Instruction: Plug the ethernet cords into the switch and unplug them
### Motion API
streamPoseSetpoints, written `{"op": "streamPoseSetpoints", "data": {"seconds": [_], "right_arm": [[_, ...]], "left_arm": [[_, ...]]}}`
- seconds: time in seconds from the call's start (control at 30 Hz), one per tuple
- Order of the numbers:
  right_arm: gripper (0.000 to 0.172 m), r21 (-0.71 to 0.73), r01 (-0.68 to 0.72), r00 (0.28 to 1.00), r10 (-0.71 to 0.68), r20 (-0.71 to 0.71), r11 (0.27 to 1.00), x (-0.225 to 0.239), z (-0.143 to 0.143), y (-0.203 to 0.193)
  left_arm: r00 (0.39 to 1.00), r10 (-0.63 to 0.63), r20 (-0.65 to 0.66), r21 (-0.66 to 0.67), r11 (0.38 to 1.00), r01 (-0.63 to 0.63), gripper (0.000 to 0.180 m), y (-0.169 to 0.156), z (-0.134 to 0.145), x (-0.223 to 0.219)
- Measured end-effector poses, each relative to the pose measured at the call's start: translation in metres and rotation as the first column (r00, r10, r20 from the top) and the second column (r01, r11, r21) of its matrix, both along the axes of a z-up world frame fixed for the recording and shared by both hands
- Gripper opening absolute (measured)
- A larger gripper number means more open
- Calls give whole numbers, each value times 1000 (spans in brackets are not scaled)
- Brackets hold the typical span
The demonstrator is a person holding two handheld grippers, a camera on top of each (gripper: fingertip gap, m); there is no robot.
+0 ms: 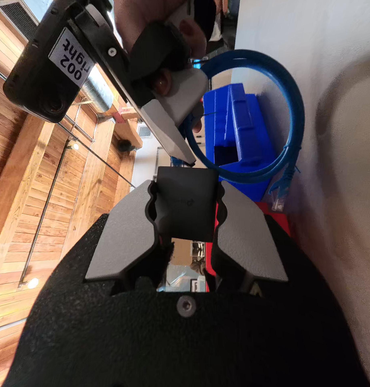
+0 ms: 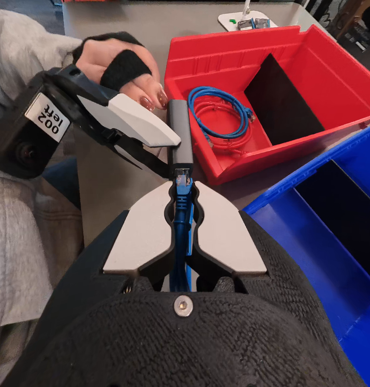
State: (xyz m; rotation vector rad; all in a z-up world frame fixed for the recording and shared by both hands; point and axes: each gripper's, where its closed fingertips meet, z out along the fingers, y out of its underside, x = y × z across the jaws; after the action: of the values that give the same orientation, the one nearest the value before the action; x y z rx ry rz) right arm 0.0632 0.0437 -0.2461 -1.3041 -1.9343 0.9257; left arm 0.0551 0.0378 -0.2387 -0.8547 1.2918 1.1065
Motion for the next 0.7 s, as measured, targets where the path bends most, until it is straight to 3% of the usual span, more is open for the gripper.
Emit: {"op": "streamPoseSetpoints", "data": {"seconds": [0.13,0.27,0.4,0.53,0.63,0.7], "right_arm": [[12,-53,11,1000,-11,-1,999,0,-2,3],[13,-141,12,999,-18,-38,990,1,-2,4],[13,-54,22,997,-27,-76,998,3,-8,11],[13,13,-55,987,56,-152,998,8,-7,2],[13,205,-124,967,165,-194,971,12,-6,-8],[13,325,-122,961,193,-197,938,14,-5,-7]], "left_arm": [[1000,-5,5,-32,999,5,56,2,-2,0],[990,-19,137,-108,994,34,56,1,-2,4],[917,-42,397,-159,981,113,64,-6,12,6],[816,42,576,-310,935,171,73,-3,10,-6],[782,60,620,-437,854,281,57,-7,2,-1],[789,60,612,-495,807,322,36,-13,-4,3]]}}
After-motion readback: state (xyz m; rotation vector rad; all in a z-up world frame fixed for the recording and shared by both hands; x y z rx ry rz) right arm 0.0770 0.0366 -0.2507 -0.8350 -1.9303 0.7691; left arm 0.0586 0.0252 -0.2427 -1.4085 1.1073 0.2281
